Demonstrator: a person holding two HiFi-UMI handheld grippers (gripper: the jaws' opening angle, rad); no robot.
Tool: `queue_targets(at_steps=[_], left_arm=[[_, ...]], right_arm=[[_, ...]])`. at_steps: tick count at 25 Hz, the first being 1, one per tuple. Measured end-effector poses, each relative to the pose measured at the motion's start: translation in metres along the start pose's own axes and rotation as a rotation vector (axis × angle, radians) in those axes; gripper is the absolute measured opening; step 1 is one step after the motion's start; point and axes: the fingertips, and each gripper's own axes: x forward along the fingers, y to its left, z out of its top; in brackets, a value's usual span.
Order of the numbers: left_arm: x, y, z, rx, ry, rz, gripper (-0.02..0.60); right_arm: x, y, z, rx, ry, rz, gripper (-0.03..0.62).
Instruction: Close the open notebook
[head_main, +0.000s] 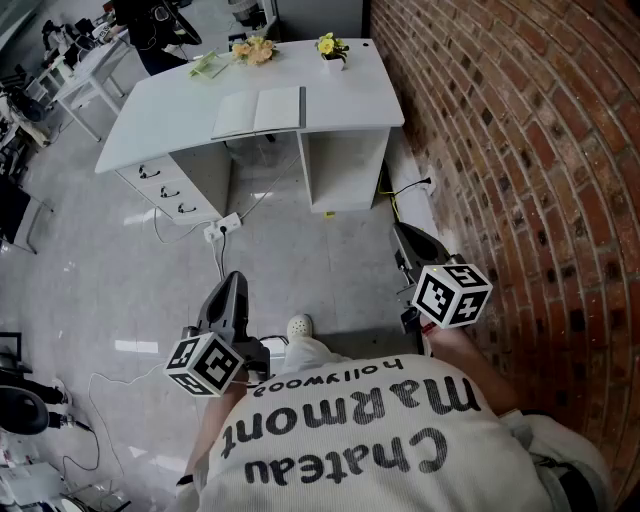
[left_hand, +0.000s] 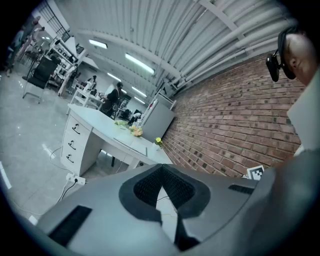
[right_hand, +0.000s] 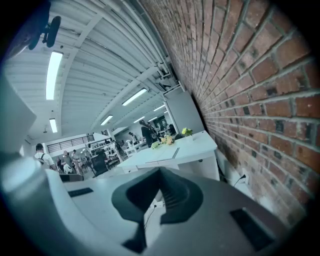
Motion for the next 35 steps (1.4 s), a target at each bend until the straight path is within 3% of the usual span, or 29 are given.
queue_targets(at_steps=[9,26,35], left_arm=[[0.032,0.033,0.009,-0.021,0.035,0.008,0.002],[0.153,0.118,0.141,0.045,0.018,-0.067,0.002],[0.191,0.161,0.155,0.039,0.053,-0.086,0.002]], right_arm=[[0.039,-0.008,0.001,0.014,0.014,-0.042,0.003],[0.203,0.022,0.065,0.038,-0.042,-0.058,0.003],[0.260,0.020,0.051,0.067,-0.007,-0.097,0.003]])
